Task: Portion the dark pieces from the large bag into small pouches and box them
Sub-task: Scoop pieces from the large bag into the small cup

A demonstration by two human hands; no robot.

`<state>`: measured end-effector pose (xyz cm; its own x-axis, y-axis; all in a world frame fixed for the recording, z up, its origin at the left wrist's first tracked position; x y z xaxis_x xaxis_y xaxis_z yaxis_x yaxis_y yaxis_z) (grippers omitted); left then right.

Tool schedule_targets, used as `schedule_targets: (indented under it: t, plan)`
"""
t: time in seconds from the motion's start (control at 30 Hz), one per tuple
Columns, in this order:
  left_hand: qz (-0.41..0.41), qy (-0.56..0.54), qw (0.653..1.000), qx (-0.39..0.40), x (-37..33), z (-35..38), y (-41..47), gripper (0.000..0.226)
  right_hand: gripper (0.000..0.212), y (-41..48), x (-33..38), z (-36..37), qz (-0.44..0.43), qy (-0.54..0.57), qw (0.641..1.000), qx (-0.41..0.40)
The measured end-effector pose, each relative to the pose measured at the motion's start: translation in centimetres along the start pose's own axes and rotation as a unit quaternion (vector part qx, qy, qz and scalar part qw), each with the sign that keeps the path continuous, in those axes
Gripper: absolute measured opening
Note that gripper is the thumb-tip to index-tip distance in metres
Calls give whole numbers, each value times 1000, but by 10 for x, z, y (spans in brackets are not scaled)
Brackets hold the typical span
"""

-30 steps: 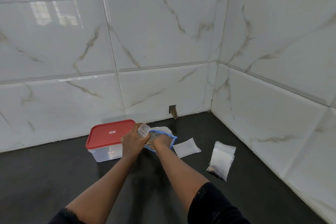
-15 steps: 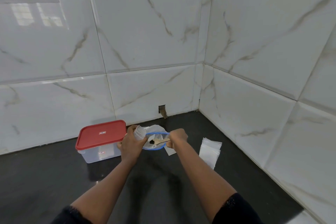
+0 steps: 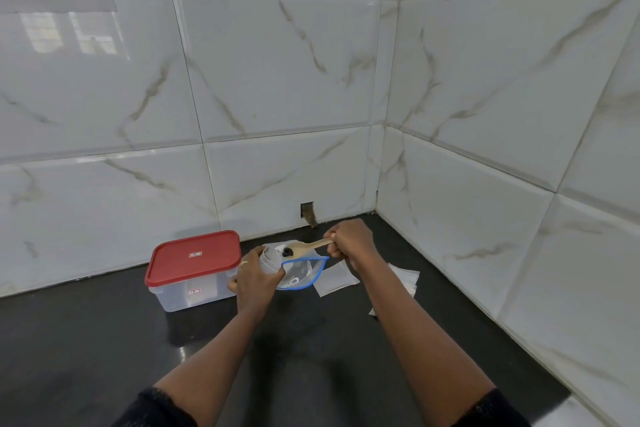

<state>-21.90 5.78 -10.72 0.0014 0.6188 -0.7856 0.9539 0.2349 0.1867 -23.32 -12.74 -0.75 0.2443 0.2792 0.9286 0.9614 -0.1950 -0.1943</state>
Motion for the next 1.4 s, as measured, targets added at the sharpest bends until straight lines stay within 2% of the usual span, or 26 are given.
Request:
schedule_targets:
  t: [0.27,0.5,0.6,0.7,0.87,1.13,1.27,1.4]
  plan:
    - [-7,-6,1000,0,0,0,0,63,28,-12,-3,37,-181,-145,973,-10]
    - [-17,-5,1000,-4,0,-2,1,62,26,-17,4,37,-238,-190,952,-11]
    - [-15,-3,1000,-4,-2,-4,3,59,27,-13,7,32,-225,-187,954,-62]
    - [-13,2,1000,-10,-6,-9,6,53,31,-6,10,23,-158,-204,958,-127]
    - [-10,5,1000,-25,-8,-24,15,39,32,-5,12,29,-78,-256,962,-54]
    - [12,-12,1000,-22,1,-33,22,29,37,2,-18,87,-107,-346,930,57]
    - [27,-32,999,-13,6,-36,24,38,33,8,-23,106,-97,-406,903,105]
    - [31,-42,999,-12,7,-39,25,40,33,15,-22,119,-73,-403,907,101]
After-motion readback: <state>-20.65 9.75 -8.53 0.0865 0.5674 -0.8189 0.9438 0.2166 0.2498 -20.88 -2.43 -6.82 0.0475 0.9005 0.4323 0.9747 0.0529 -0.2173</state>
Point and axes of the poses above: each hand's wrist, its own y-axis towards the middle knuckle, its own z-axis out of the palm, x = y × z, the point moved 2 cm from there along y, towards the middle knuckle, and after that the axes turned 3 degrees about x, right-handed, at the moved point
